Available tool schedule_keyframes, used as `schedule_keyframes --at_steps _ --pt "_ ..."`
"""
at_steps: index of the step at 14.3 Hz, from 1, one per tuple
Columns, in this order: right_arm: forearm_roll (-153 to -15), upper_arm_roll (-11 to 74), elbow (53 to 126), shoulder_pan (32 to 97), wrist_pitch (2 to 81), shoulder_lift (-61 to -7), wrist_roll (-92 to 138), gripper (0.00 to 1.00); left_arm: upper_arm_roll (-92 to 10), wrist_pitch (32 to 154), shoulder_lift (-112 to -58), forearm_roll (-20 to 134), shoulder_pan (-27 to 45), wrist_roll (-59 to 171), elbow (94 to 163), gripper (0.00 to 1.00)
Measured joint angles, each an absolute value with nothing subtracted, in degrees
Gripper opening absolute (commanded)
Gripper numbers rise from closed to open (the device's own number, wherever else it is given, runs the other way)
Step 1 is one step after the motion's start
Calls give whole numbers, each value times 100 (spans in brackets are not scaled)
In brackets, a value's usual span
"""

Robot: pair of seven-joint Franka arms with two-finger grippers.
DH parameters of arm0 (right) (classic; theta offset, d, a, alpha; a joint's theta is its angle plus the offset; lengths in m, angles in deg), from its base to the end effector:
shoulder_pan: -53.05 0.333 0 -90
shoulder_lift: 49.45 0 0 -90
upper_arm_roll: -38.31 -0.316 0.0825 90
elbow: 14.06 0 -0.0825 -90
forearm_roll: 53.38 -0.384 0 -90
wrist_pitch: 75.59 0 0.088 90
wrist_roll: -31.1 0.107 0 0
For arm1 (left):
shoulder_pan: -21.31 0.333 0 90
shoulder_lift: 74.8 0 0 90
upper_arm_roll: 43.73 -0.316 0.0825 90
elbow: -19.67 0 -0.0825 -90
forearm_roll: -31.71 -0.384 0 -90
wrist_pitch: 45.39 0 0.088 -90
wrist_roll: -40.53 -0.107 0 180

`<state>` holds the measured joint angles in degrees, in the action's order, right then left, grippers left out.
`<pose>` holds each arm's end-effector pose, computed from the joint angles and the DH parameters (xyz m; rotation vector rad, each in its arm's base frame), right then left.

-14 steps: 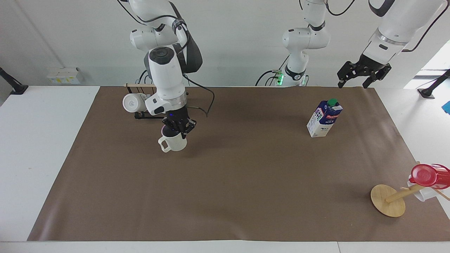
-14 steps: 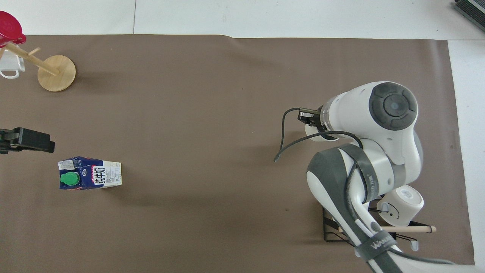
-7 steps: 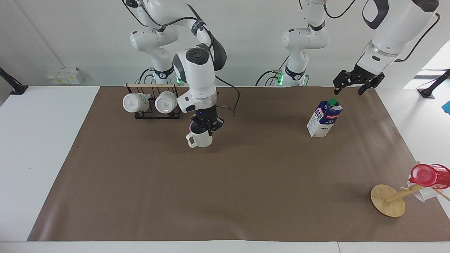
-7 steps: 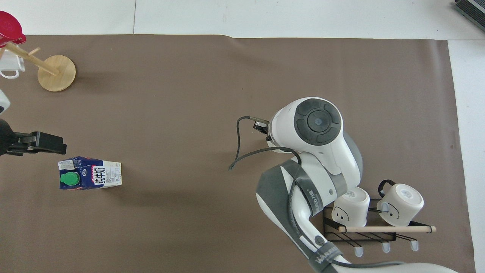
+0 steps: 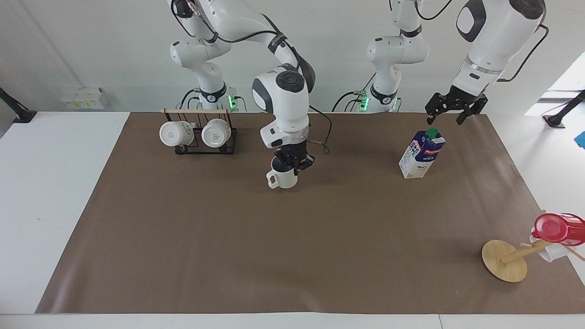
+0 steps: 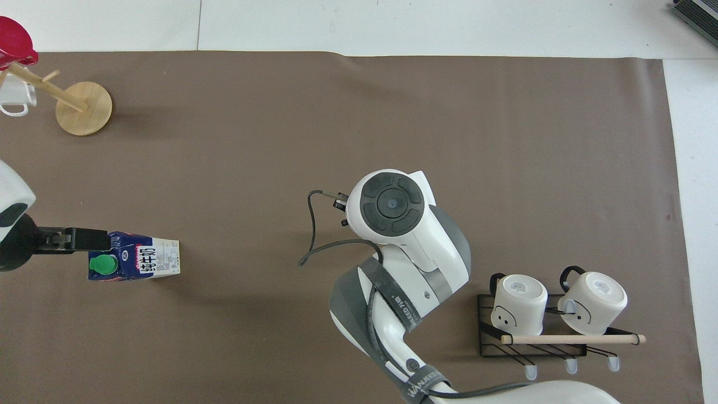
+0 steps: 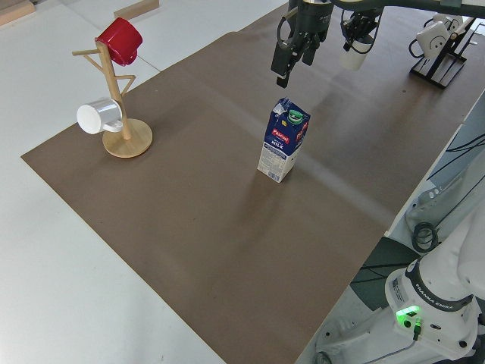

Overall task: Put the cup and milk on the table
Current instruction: 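Carry the mug toward the center while the left gripper reaches the carton, then set the mug down mid-table while the left gripper grasps the carton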

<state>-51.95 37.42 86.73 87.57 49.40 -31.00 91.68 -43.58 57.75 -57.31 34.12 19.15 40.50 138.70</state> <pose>0.5323 0.3763 0.3934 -3.0056 0.6517 -0.1220 0.4669 -0.0225 0.5588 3.1001 -0.0492 0.0420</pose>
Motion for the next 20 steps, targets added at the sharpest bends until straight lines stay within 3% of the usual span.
schedule_keyframes --at_steps 7,15,16,17,20 --pt "-4966 3743 8623 8985 5028 -2891 9228 0 -4362 6844 -5529 3352 1915 3726 14810 100" --pt "-4958 3744 8696 9082 5185 -2750 9226 1 -4360 7351 -5501 3265 1915 3456 15200 100" --pt "-4955 3744 8697 9107 5201 -2717 9217 46 -4361 7455 -5500 3244 1915 3374 15282 100" --pt "-4954 3744 8697 9113 5211 -2700 9211 99 -4363 7523 -5500 3237 1915 3338 15356 100" --pt "-4926 3749 8686 9112 5212 -2700 9207 100 -4362 7591 -5499 3233 1915 3283 15456 100"
